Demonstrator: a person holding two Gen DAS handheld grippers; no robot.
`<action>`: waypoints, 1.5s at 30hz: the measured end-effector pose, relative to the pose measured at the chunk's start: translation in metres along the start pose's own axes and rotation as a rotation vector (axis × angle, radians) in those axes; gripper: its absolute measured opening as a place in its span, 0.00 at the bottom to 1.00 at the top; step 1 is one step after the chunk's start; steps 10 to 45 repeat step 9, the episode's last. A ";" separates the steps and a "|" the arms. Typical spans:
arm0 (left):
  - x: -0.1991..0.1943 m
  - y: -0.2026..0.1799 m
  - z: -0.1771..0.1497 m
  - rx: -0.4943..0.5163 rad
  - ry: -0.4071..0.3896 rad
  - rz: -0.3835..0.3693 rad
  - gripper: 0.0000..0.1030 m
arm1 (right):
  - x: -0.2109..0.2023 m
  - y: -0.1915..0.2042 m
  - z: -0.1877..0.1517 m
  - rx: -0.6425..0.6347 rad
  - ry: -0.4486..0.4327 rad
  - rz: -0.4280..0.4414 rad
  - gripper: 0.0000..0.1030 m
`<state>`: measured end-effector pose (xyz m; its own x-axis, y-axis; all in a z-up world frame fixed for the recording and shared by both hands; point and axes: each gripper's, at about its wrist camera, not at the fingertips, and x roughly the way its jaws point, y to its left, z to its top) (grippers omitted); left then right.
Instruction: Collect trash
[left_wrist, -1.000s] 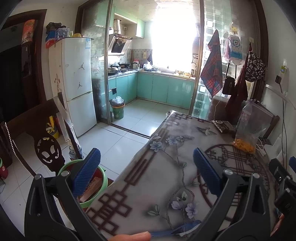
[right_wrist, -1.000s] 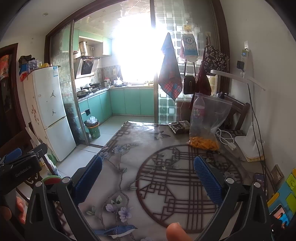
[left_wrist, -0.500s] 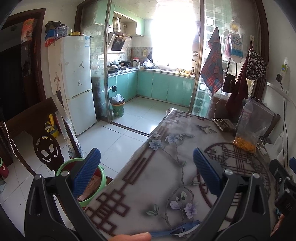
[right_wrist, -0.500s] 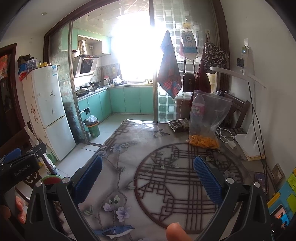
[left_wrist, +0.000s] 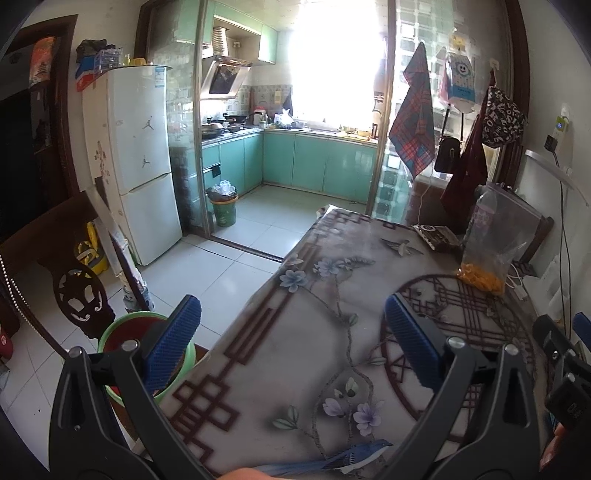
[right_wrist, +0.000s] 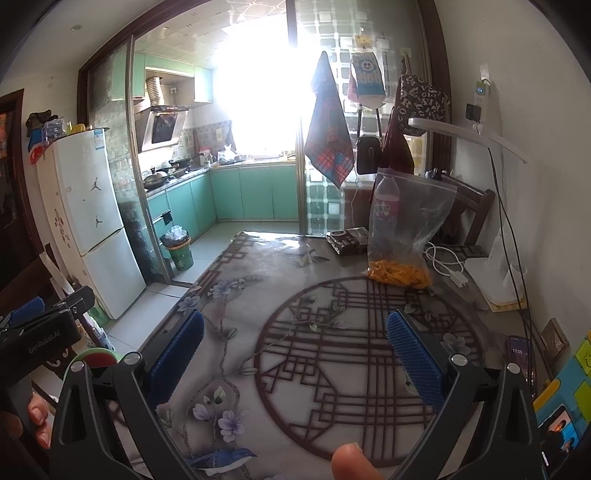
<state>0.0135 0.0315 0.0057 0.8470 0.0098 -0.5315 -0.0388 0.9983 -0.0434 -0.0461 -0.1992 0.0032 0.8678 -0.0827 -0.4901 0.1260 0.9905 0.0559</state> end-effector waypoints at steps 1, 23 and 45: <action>0.003 -0.004 -0.001 0.008 0.006 -0.009 0.95 | 0.003 -0.003 -0.001 0.001 0.008 -0.005 0.93; 0.078 -0.030 -0.052 0.028 0.181 -0.023 0.95 | 0.062 -0.050 -0.046 0.016 0.183 -0.074 0.93; 0.078 -0.030 -0.052 0.028 0.181 -0.023 0.95 | 0.062 -0.050 -0.046 0.016 0.183 -0.074 0.93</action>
